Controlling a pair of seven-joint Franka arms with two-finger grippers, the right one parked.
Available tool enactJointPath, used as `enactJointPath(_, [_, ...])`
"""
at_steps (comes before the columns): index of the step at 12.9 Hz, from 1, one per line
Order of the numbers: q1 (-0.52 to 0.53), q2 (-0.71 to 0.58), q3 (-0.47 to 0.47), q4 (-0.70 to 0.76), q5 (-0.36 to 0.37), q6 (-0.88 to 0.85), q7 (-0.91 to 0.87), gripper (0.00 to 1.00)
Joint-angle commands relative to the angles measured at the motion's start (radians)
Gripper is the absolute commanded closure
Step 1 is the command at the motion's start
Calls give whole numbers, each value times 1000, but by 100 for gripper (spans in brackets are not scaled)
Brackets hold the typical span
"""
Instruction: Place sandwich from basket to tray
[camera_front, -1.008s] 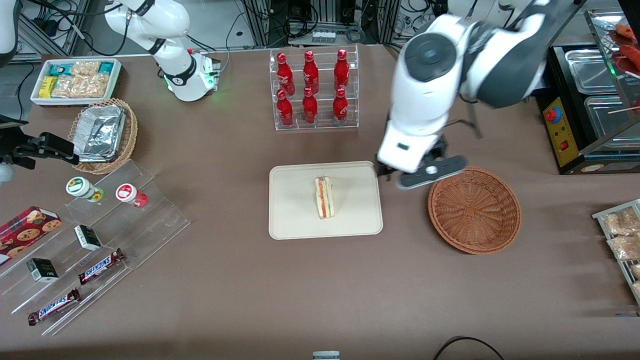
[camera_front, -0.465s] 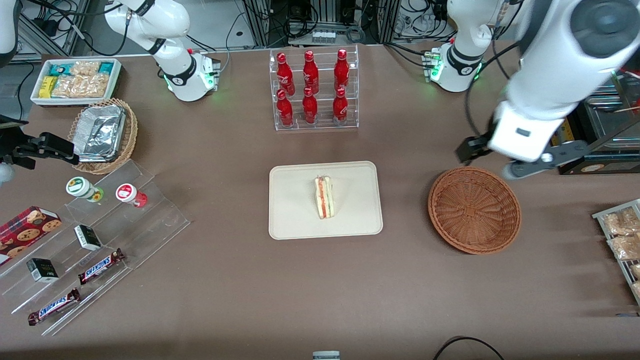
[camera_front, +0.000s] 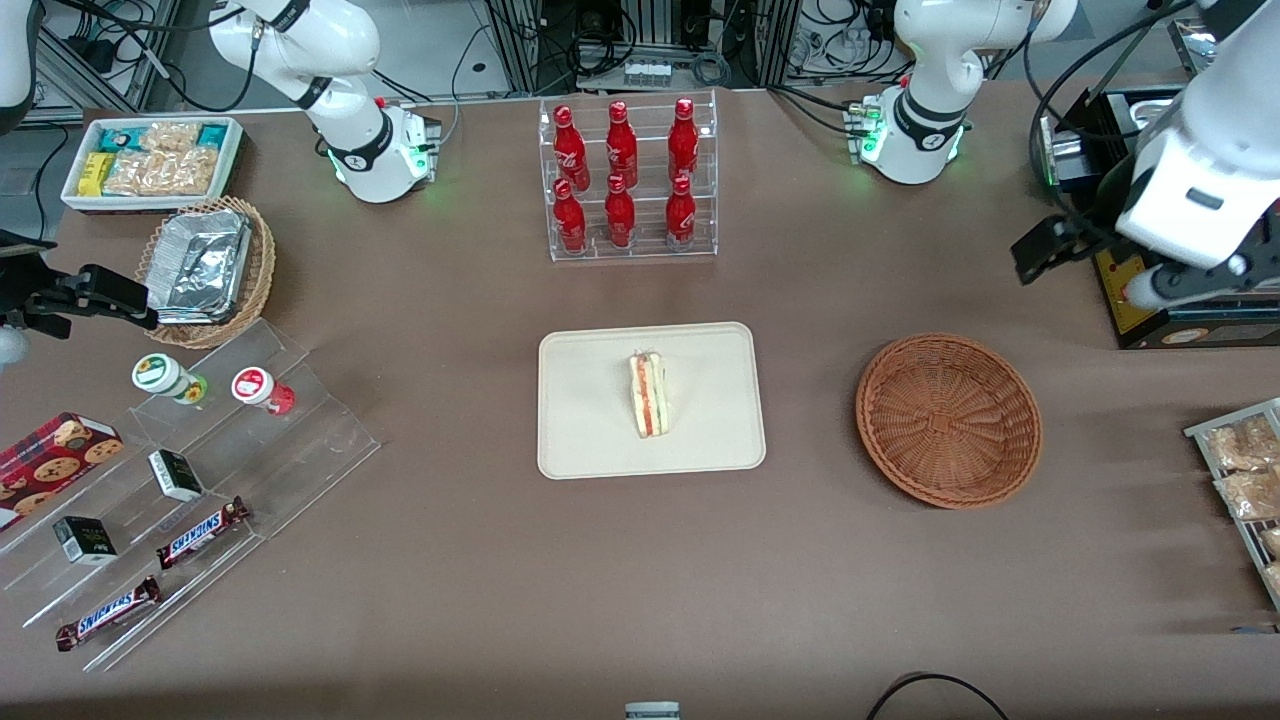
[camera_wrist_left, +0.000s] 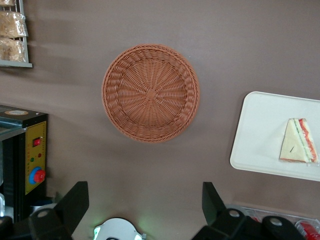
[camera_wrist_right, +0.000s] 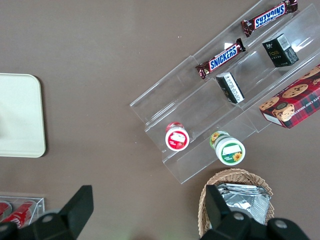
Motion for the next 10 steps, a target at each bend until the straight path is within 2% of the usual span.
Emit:
enactJointPath(1, [34, -74, -10, -65, -30, -14, 99, 0])
enactJointPath(5, [21, -141, 1, -140, -30, -5, 145, 0])
enactJointPath(7, [-61, -152, 126, -140, -33, -8, 194, 0])
enactJointPath(10, [-74, -177, 186, -152, -40, -13, 267, 0])
